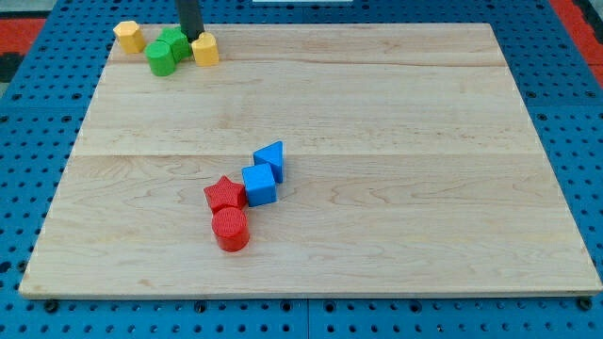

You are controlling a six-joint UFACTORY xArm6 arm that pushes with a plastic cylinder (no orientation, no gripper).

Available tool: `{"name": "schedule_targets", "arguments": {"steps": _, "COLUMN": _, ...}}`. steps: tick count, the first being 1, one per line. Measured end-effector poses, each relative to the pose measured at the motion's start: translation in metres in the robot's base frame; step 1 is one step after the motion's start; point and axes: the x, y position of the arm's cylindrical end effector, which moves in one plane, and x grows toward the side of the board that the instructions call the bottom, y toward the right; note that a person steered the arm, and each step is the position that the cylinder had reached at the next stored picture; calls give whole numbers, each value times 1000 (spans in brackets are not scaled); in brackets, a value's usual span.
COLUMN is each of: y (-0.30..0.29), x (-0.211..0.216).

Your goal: Move the green blocks towards the center left of the board

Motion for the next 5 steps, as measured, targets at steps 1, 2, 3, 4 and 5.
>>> {"name": "schedule_targets", "arguments": {"steps": 1, "y": -2, "x": -19}}
{"name": "schedule_targets", "arguments": {"steps": 2, "y": -22, "x": 0}}
{"name": "schedule_targets", "arguments": {"steps": 3, "y": -30, "x": 51}}
{"name": "schedule_targets", "arguments": {"steps": 4, "y": -42, "x": 90}}
{"name": "schedule_targets", "arguments": {"steps": 5, "y": -42, "x": 93}}
